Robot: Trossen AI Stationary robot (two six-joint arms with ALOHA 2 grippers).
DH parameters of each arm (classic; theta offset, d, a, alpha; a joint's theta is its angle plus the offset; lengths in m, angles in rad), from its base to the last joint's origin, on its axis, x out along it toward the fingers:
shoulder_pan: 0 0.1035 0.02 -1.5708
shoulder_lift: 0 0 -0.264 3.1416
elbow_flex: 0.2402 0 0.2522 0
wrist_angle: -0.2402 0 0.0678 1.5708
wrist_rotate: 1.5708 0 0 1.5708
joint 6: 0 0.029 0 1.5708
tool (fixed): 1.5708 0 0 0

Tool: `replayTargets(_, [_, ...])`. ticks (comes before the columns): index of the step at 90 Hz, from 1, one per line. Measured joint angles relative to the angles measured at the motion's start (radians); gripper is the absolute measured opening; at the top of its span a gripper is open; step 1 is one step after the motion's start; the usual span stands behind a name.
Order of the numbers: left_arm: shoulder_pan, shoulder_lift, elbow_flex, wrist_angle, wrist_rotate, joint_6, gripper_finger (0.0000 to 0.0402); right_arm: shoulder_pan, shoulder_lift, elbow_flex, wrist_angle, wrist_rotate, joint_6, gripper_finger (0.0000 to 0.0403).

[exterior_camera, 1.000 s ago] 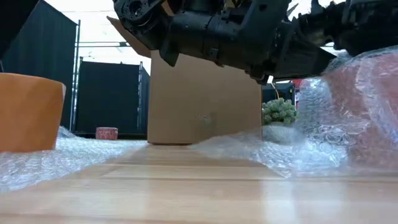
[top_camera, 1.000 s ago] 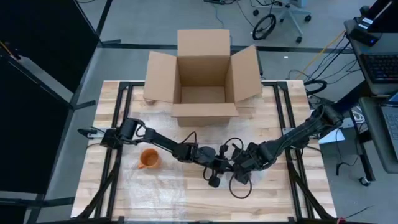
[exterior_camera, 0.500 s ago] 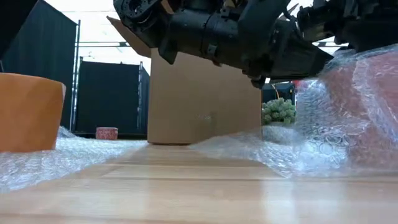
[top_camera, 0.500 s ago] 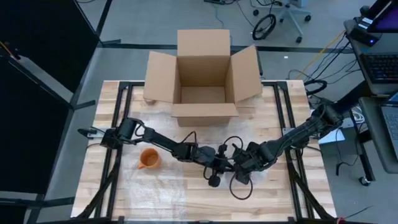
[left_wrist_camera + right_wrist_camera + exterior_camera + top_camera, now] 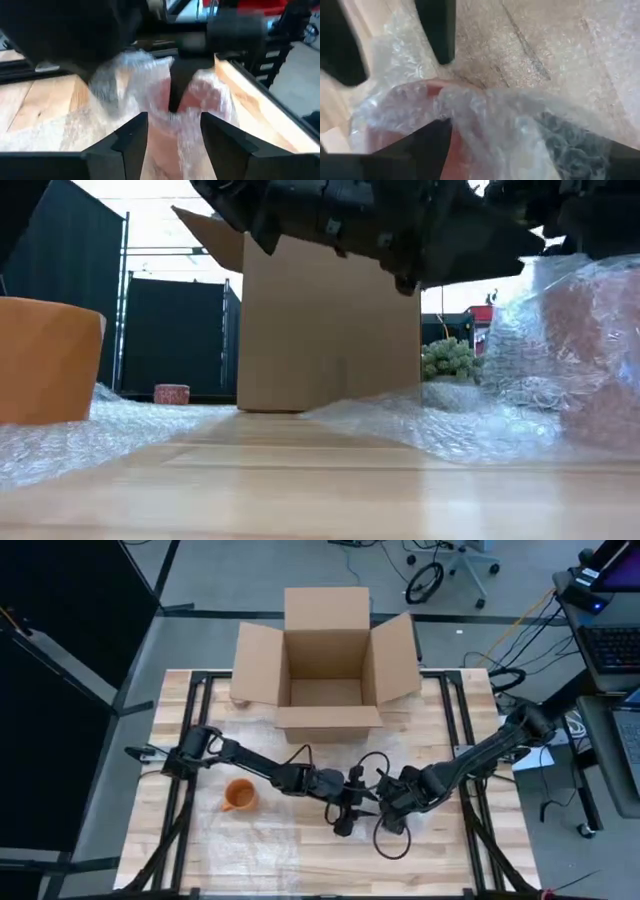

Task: Wrap mug
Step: Wrap the pink cup with bubble wrap

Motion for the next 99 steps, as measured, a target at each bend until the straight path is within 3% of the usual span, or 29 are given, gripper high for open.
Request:
replayTargets(19, [0.003,-0.087,0.003,-0.190,-0.039,0.004,0.0171,0.020,-0.095,0.001,-0.009,0.035,0.049,0.0281])
replayTargets(26, [0.008,-0.102,0.003,-0.258,-0.052,0.012,0.0171,0.027,-0.087,0.001,0.010,0.101,0.047,0.0281])
replayTargets(36, [0.011,-0.099,0.000,-0.369,-0.080,0.019,0.0171,0.029,-0.032,-0.011,0.033,0.111,0.029,0.0281])
replayTargets(65, [0.013,-0.090,-0.108,-0.353,-0.183,-0.008,0.0171,0.029,0.145,-0.021,0.105,0.112,-0.020,0.0281])
replayTargets(89, [0.021,-0.120,-0.103,-0.358,-0.195,-0.008,0.0171,0.029,0.100,0.027,0.053,0.100,-0.043,0.0281])
replayTargets(99, [0.027,-0.147,-0.100,-0.434,-0.258,-0.029,0.0171,0.029,0.082,0.077,-0.039,0.105,-0.064,0.0281])
